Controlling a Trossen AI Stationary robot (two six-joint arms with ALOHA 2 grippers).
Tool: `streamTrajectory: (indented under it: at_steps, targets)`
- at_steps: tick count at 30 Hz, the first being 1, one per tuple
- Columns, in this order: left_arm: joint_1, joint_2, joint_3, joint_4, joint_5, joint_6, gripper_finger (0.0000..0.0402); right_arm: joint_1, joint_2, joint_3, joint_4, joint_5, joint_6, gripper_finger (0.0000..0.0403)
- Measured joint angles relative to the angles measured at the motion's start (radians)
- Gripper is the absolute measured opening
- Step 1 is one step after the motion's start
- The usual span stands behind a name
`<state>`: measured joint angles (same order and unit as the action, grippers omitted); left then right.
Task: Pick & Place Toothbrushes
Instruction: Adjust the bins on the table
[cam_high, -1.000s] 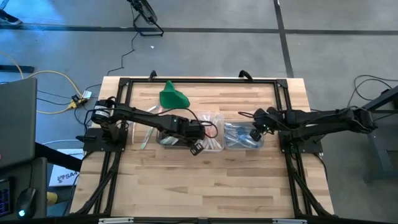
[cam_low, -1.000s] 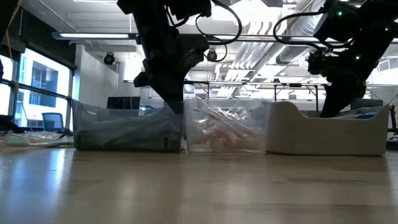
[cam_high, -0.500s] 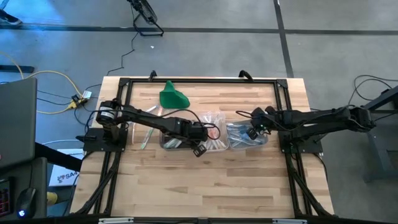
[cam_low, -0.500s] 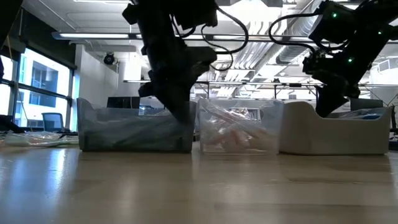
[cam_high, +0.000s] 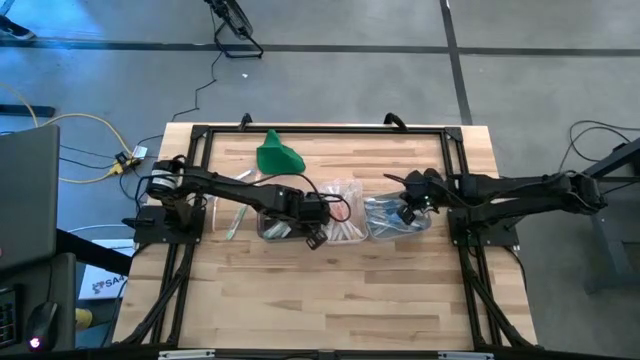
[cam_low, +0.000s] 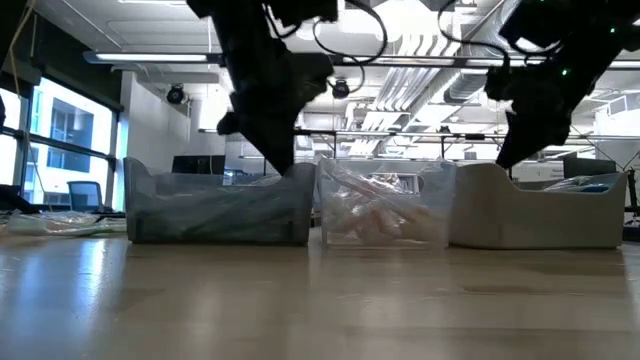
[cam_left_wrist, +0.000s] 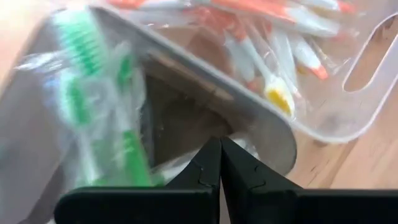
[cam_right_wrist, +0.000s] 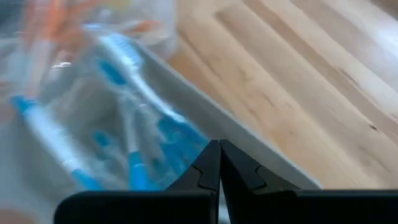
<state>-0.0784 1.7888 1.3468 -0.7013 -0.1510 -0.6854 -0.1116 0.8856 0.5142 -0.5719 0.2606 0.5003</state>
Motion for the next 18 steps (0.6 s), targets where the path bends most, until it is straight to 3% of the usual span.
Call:
streamTrajectory:
  at_steps: [7, 12, 18]
  targets:
    - [0.0, -0.014, 0.001, -0.083, -0.051, -0.002, 0.0, 0.05, -0.011, 0.01, 0.03, -0.161, -0.033, 0.0002]
    - [0.0, -0.014, 0.001, -0.103, -0.069, -0.011, 0.0, 0.159, 0.015, 0.01, 0.095, -0.181, -0.024, 0.0002]
    - [0.0, -0.014, 0.001, -0.102, -0.066, -0.011, 0.0, 0.248, 0.103, 0.009, 0.202, -0.128, -0.005, 0.0002]
